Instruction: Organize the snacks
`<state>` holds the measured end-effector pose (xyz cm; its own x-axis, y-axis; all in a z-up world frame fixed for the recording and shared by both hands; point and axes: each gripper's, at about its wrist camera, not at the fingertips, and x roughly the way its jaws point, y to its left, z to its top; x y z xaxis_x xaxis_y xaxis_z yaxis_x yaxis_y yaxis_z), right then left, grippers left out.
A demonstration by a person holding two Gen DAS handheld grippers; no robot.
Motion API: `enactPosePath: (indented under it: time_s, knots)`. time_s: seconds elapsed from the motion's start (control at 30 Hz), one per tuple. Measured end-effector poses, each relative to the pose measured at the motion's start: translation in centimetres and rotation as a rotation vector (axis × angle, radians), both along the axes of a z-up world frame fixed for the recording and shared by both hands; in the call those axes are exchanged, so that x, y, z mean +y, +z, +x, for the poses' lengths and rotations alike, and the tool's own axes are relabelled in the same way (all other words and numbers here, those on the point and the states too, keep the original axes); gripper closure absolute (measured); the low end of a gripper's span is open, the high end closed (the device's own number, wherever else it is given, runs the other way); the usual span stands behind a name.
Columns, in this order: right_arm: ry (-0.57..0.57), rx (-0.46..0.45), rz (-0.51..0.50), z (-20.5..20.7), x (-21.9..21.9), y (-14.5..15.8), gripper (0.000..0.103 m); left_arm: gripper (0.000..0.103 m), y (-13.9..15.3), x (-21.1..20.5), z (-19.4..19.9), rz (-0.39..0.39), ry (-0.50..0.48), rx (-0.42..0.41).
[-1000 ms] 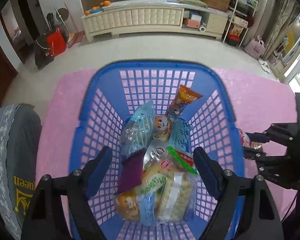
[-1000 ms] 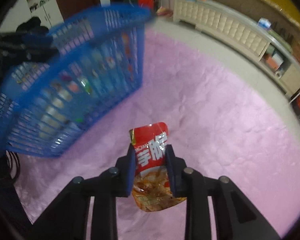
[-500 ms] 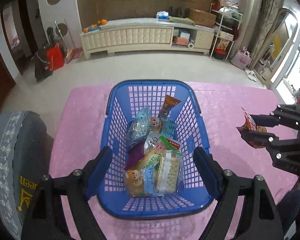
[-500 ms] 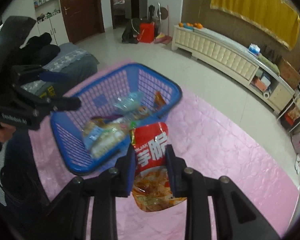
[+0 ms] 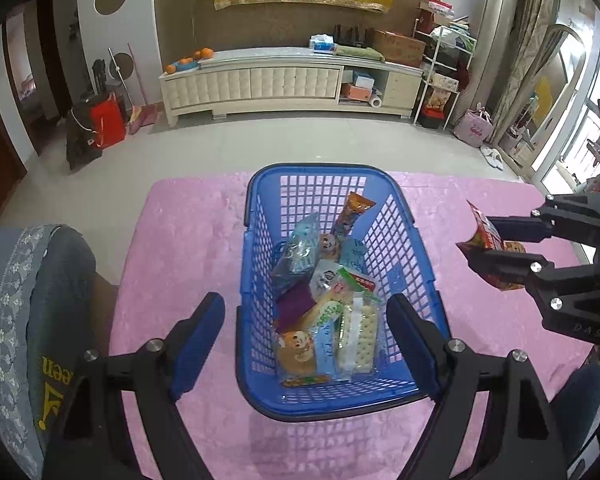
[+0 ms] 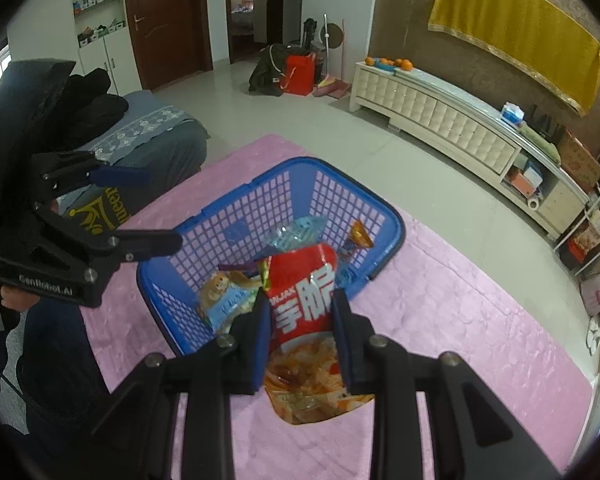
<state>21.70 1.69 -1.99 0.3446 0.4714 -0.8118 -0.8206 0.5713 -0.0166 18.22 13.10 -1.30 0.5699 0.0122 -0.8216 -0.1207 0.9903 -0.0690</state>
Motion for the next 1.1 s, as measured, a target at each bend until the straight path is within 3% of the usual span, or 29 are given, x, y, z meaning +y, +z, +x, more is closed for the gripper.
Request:
enactPosePath:
  time_s: [0.23, 0.77, 0.97, 1.1]
  knots:
    - [-0.024, 0.006, -0.037, 1.6, 3.6, -1.6, 0.069, 0.021, -0.6, 2.8, 0.0, 0.004, 0.046, -0.031]
    - [-0.009, 0.042, -0.173, 4.5, 8.8, -8.1, 0.068, 0.021, -4.9, 6.0, 1.8, 0.000, 0.050, 0.009]
    - [-0.054, 0.050, -0.213, 5.1, 8.7, -9.2, 0.051, 0.021, -4.9, 5.1, 1.5, 0.053, 0.055, 0.002]
    - [-0.064, 0.016, -0.150, 3.6, 7.1, -7.5, 0.044, 0.021, -3.9, 4.7, 0.1, 0.045, 0.065, -0.039]
